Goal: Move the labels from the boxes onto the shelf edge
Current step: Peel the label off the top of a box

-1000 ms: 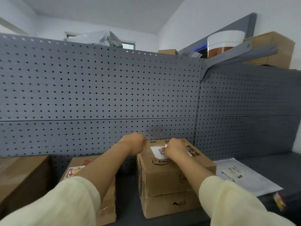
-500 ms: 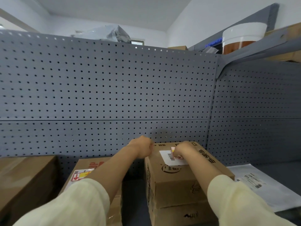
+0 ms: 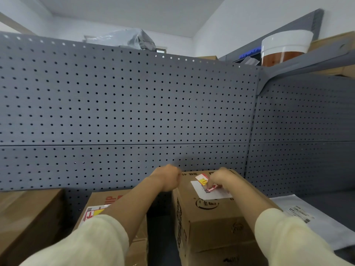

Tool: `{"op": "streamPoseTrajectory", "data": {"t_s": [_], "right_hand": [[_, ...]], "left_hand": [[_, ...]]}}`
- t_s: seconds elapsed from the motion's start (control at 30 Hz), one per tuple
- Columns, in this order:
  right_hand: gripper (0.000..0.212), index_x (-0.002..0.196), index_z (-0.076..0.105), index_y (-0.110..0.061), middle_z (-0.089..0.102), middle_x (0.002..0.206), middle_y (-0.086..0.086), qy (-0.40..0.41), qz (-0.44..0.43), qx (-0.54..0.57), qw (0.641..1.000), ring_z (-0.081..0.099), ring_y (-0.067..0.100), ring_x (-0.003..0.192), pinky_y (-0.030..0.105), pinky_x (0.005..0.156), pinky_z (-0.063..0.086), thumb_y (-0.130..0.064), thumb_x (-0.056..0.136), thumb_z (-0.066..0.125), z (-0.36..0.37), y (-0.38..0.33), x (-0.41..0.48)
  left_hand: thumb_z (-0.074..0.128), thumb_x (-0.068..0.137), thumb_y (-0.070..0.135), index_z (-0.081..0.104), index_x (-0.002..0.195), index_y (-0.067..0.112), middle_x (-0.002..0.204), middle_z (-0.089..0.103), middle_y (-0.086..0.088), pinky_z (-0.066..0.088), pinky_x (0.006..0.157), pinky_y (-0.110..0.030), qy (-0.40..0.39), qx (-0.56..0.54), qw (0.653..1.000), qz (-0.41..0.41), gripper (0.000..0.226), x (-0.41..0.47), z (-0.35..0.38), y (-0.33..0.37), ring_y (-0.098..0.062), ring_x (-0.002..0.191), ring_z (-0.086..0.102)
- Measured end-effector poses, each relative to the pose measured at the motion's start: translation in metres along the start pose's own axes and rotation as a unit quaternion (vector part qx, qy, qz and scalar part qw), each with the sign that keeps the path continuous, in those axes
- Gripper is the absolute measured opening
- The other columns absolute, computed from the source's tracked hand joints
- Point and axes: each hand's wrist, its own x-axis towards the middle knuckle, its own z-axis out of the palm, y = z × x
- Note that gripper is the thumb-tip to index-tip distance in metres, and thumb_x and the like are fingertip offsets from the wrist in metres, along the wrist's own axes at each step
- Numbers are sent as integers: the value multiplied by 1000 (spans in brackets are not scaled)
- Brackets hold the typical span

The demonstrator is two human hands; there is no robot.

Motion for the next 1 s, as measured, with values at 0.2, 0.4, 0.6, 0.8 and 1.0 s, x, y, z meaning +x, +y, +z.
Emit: {"op": "streamPoseTrajectory", "data": {"t_s": [0.2,0.4,0.6,0.8,1.0], "right_hand": [[50,121,60,-7,65,118,7,18,23,109,994,55,19,81,27,67,47,-19,76,79,13,-1,10],[51,123,56,-3,62,120,9,23,35,101,994,60,22,104,27,84,50,-24,82,75,8,-7,-1],[24,106,63,-2,67,108,12,48,1,144,988,63,24,95,28,69,45,-10,84,69,19,-10,-1],[23,109,63,-3,65,116,16,96,-77,182,976,60,30,107,41,88,50,-12,98,45,26,-10,-17],[16,106,65,-15,66,118,7,179,-173,204,947,59,24,110,34,85,48,-17,98,51,38,-16,-37]], "left_hand": [[41,99,20,63,104,12,109,65,-8,53,89,-42,-7,-6,1000,12,24,-5,3,-6,-26,98,63],[41,99,18,62,113,11,114,63,-9,53,91,-45,-7,-12,999,34,27,-17,1,-12,-27,102,61],[43,97,16,64,103,10,106,63,-10,55,86,-43,1,-33,999,24,23,-29,0,-22,-28,94,63],[43,96,17,64,101,13,106,63,-8,53,84,-39,5,-51,998,23,22,-40,1,-30,-27,95,62],[43,97,14,64,104,13,109,64,-9,51,76,-35,30,-37,999,12,22,-59,5,-27,-23,88,59]]}}
